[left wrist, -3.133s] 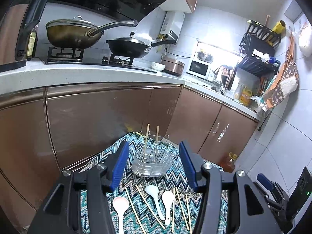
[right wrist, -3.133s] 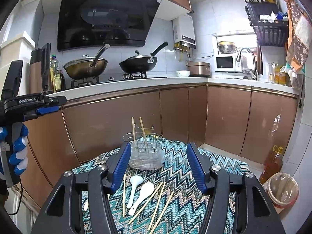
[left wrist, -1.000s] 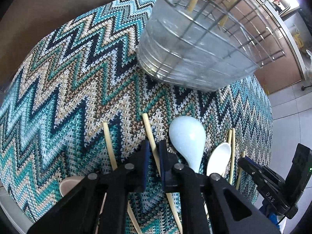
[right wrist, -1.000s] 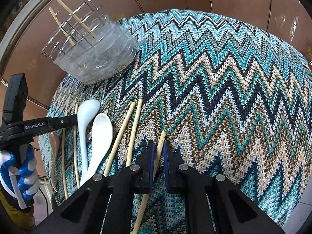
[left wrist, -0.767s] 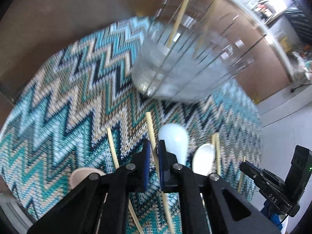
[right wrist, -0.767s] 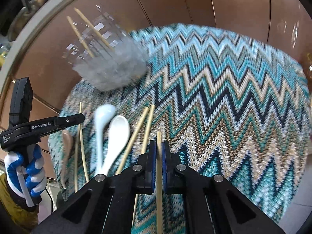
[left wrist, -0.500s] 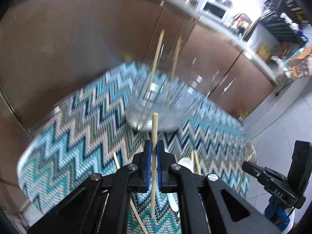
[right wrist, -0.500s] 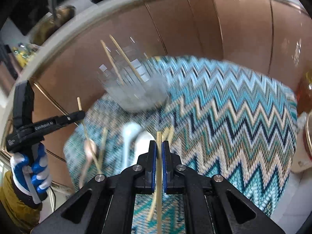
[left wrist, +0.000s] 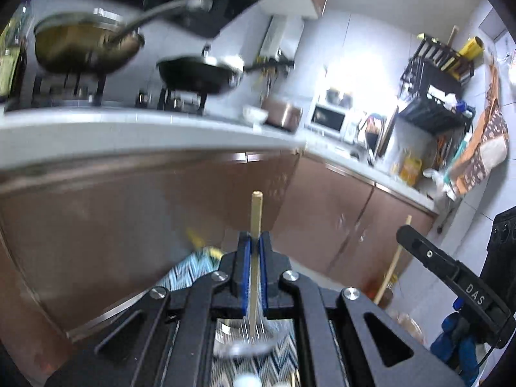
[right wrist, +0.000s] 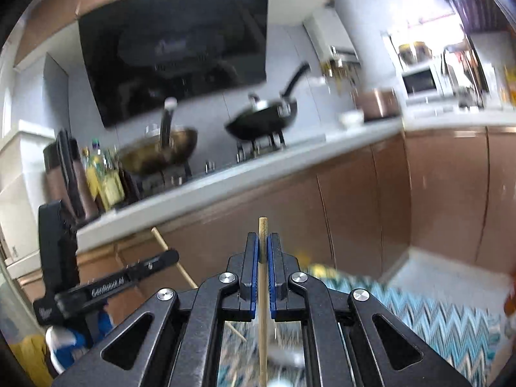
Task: Organize utensils
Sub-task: 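Lower both held chopsticks upright into the clear utensil holder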
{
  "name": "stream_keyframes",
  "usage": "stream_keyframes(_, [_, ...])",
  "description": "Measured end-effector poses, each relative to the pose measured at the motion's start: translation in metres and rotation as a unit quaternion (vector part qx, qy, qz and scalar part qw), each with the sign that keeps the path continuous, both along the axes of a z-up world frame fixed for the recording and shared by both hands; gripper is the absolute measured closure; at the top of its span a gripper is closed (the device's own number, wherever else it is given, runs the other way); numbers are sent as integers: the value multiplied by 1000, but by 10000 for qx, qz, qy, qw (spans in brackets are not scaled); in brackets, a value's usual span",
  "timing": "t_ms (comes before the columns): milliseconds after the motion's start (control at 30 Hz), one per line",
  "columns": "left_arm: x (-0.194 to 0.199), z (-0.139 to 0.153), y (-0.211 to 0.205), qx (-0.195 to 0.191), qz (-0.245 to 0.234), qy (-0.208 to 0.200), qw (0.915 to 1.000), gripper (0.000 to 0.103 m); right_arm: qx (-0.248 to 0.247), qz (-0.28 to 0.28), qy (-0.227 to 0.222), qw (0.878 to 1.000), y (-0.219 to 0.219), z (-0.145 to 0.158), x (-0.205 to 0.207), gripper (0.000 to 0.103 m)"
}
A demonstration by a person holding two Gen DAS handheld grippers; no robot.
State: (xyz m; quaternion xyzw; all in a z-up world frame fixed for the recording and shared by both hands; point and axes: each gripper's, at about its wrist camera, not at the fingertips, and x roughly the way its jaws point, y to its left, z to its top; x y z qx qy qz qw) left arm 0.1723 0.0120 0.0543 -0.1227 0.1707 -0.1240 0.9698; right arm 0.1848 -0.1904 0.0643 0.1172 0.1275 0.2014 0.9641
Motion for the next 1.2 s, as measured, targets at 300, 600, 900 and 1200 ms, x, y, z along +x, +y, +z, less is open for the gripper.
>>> stream_keyframes(300, [55,-34,-17,123,51,180,9998,98,-380,-440,-583,9966,15,-19,58,97])
stream_keyframes(600, [83,-105,-33,326,72,656,9973,98,-739,-835,-122,9937,16,-94,86,97])
stream_keyframes(900, [57,-98,-24,326,-94,667,9972,75,-817,-892,22,9927,3,-89,59,76])
stream_keyframes(1200, [-21,-43,7,421,-24,338,9985,68,-713,-901,-18,9934,-20,-39,-12,70])
